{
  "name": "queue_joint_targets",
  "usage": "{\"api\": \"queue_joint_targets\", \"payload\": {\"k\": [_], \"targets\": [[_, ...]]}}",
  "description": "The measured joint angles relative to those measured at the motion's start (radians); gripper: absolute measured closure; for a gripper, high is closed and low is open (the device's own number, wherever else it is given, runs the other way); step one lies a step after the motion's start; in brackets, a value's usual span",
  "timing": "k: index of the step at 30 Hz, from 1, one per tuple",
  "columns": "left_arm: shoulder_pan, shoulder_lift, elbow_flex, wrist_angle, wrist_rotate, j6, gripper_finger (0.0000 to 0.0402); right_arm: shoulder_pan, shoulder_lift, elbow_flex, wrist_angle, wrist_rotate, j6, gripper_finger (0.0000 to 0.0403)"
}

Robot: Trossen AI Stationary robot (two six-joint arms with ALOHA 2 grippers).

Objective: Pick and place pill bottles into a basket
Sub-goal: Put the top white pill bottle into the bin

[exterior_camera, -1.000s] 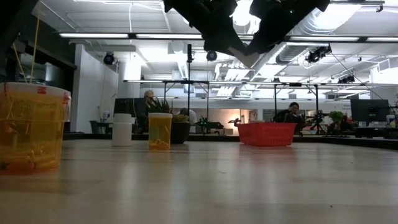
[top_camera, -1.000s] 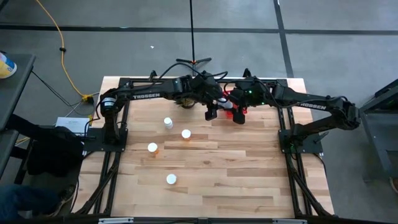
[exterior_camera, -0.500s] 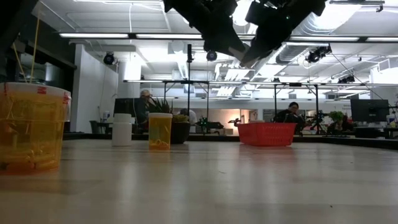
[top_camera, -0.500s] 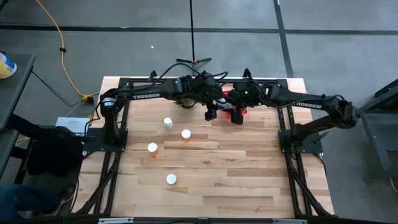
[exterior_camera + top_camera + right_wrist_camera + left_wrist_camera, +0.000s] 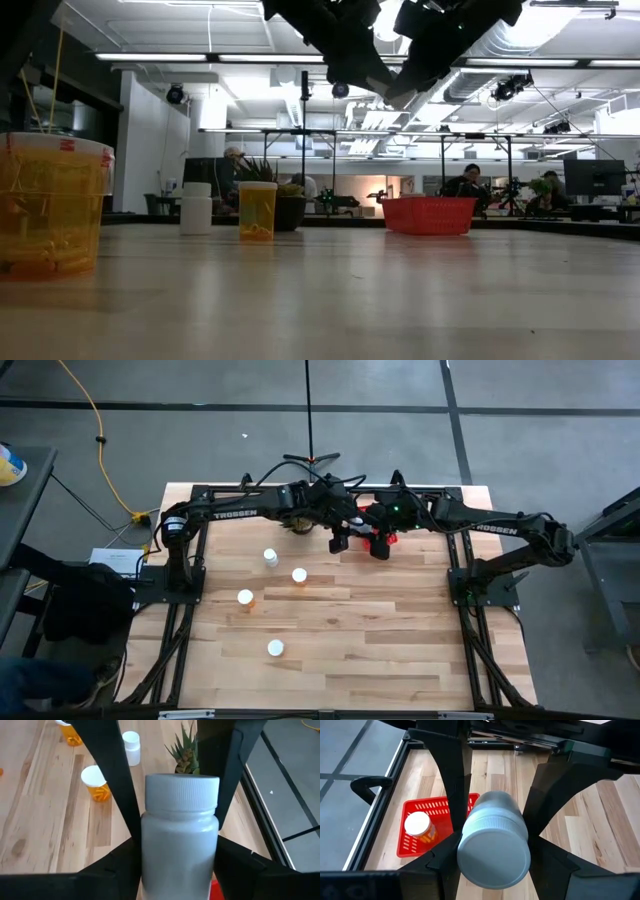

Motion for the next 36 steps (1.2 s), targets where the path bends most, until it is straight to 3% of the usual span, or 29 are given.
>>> {"api": "queue_joint_targets", "payload": {"k": [7,18,24,29,36], "targets": [[0.0,0.0,0.0,0.0,-0.008,0.001,0.017,0.0,0.0,0.0,0.011,0.012,0.012,0.0248],[0.015,-0.019,0.001,-0.056,-0.033,-0.067,0.0096,-0.034,-0.001,-0.002,0.007,0.095,0.122,0.025],[0.046,-0.072,0.001,-0.179,-0.024,-0.123,0.0092,-0.114,-0.004,-0.009,-0.021,0.084,0.144,0.025],[0.053,-0.123,0.001,-0.188,-0.019,-0.141,0.0112,-0.167,-0.061,-0.214,0.258,-0.004,0.243,0.025],[0.053,-0.168,0.001,-0.179,-0.009,-0.178,0.0138,-0.203,-0.148,-0.603,0.884,-0.001,0.409,0.0251]]}}
